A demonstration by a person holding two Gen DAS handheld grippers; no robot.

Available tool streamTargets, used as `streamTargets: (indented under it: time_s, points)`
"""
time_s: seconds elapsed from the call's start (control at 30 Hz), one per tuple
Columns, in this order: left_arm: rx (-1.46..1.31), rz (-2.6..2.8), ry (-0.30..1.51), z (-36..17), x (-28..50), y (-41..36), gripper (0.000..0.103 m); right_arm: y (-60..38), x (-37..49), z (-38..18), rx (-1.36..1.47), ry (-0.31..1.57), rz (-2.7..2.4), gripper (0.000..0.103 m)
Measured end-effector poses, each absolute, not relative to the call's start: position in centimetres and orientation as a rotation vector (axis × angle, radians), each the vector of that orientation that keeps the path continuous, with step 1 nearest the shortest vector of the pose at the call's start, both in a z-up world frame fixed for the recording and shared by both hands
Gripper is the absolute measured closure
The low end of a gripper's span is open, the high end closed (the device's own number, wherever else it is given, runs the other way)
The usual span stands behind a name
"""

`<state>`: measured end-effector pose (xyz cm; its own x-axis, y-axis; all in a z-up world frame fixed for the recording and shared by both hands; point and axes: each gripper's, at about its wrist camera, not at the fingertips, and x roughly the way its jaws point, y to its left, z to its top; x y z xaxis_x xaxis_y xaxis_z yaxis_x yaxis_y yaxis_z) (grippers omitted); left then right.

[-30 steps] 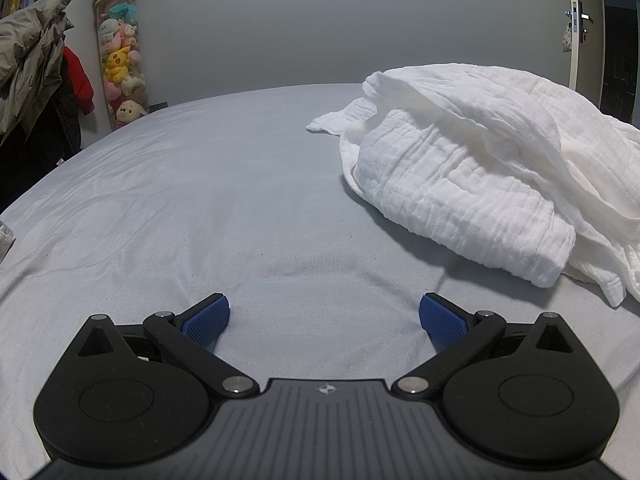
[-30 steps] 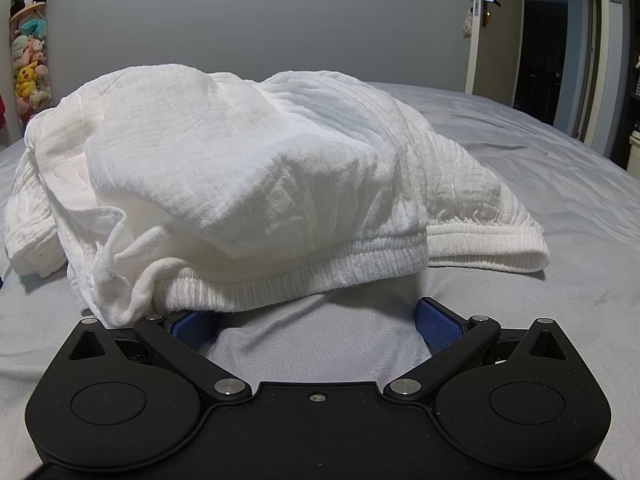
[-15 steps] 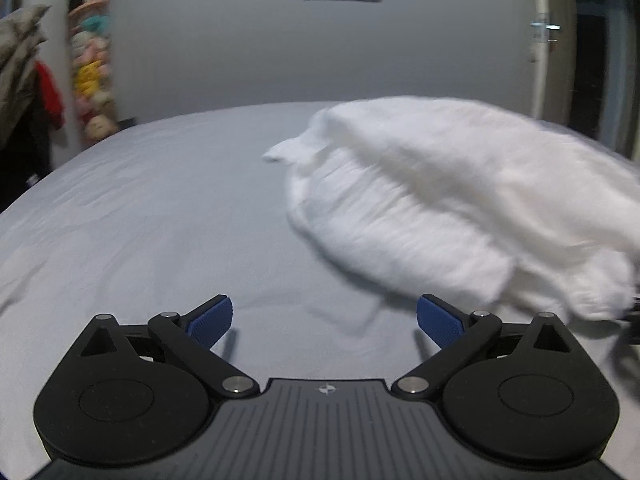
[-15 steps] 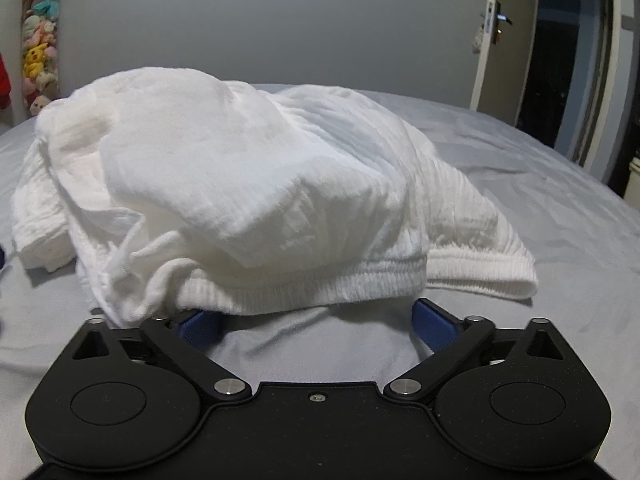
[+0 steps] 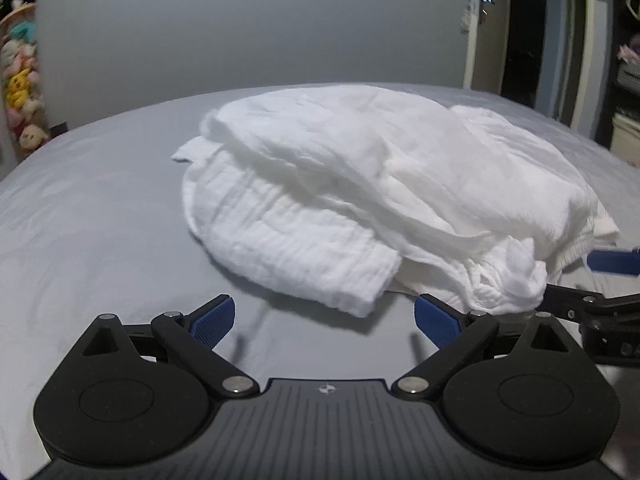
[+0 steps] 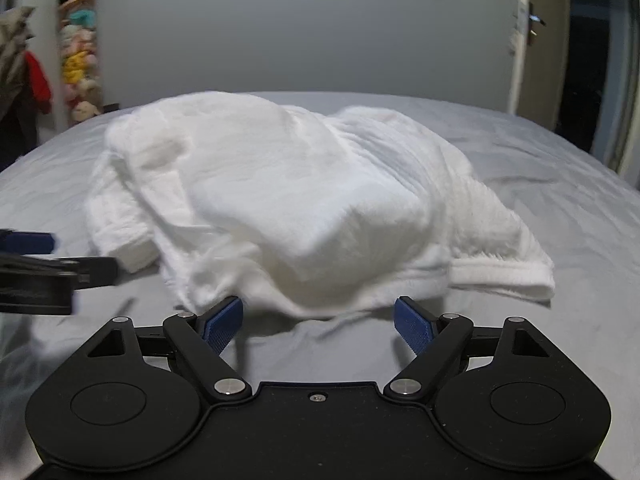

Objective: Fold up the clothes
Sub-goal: 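Grasp the white garment's elastic hem with the right tool while the left tool grasps another edge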

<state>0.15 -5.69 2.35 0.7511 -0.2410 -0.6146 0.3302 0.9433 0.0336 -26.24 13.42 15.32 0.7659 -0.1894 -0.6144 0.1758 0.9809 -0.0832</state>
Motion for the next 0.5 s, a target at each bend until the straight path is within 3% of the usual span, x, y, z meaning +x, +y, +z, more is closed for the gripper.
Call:
streamTargets:
  time_s: [0.13,0.2,0.27,0.4,0.5]
  points:
    - [0.177,-0.329,0.678,2.6,1.4,-6.6,0.017,14.9,-26.6,16.0,-0.057,0.632,-0.106,0.021]
    - [0.182,-0.331,0.699,2.6,2.1,-6.7,0.033,15.2,-26.0,15.7,-0.068,0.636,-0.081,0.025]
    - [0.182,-0.335,0.715,2.6,2.8,-6.9,0.037,15.2,-25.4,15.4,-0.061,0.655,-0.065,0.044]
    - [0.193,-0.346,0.733,2.3,3.4,-7.3,0.049,15.3,-23.9,14.6,-0.034,0.695,-0.036,0.057]
    - [0.205,-0.352,0.736,2.1,3.6,-7.3,0.062,15.9,-23.3,14.1,-0.074,0.716,-0.027,0.079]
